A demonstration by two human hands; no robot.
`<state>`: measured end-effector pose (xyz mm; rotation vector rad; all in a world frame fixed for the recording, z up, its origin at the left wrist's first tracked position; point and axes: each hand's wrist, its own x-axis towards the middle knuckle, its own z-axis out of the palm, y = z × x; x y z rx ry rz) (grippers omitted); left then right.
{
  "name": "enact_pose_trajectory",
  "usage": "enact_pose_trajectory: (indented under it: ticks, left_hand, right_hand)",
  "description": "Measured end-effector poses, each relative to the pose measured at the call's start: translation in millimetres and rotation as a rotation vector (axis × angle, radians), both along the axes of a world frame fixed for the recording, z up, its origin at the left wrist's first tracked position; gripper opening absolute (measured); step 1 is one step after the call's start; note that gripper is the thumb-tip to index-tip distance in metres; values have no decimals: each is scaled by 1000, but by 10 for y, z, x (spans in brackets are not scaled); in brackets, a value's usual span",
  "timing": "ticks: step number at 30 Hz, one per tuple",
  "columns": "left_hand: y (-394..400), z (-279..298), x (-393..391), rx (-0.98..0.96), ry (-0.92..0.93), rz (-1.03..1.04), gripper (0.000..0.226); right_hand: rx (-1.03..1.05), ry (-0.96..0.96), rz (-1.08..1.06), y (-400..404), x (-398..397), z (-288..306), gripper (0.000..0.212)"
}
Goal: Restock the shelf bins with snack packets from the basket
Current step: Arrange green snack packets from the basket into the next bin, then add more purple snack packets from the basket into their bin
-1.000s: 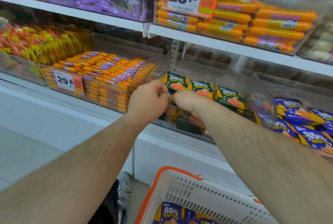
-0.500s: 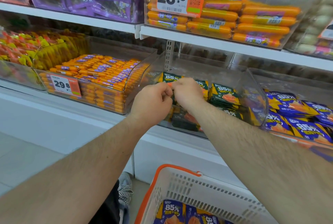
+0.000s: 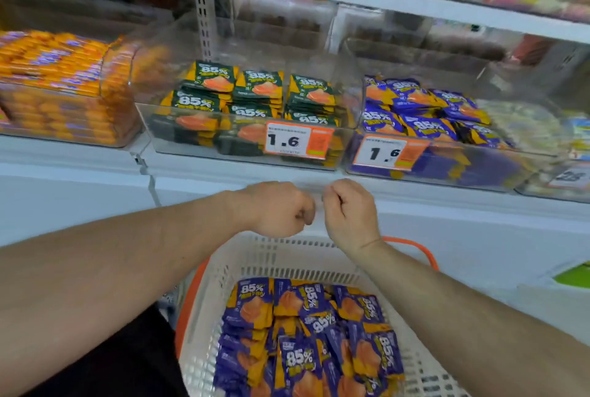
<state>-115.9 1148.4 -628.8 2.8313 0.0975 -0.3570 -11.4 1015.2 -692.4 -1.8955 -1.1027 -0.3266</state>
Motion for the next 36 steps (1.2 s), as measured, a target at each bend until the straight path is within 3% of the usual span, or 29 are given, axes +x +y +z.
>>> enact_pose_trajectory:
  ticks: [5, 8, 12, 16, 19, 21, 26, 29, 31, 33, 36]
  left_hand:
    - [-219, -221, 153, 80, 196, -78, 30]
    - [-281, -375, 297, 108, 303, -119, 32]
    - [-438, -579, 557, 105, 348, -137, 28]
    - [-731, -775, 751, 115, 354, -155, 25]
    - [-936, -908, 785, 66, 427, -200, 29]
    - [-1016, -973, 762, 39, 443, -217, 27]
    - [-1057, -1037, 668, 49, 466, -215, 26]
    - [-1007, -1014, 652, 19, 440, -149, 27]
    - [-952, -996, 651, 5, 435, -99, 27]
    - [-915, -971, 658, -4, 412, -51, 26]
    - [-930, -886, 646, -73, 302, 18, 42]
  right_hand:
    - [-502, 316, -75, -382, 314, -741, 35]
    - [-840, 545, -134, -635, 476, -1228, 21]
    - [-1050, 782, -148, -1012, 408, -1741, 18]
    - [-1238, 692, -140, -1201, 289, -1961, 24]
    - [-1353, 627, -212, -1265, 172, -2118, 63]
    - [-1395, 630, -241, -1303, 102, -2226, 70]
    - [-1339, 692, -155, -1345, 77, -2036, 32]
    - [-1246, 609, -126, -1308, 256, -1845, 11]
    - [-1089, 659, -157, -1299, 412, -1645, 16]
    - [-956, 697, -114, -1299, 558, -1340, 2]
    - [-849, 810, -92, -1221, 686, -779, 18]
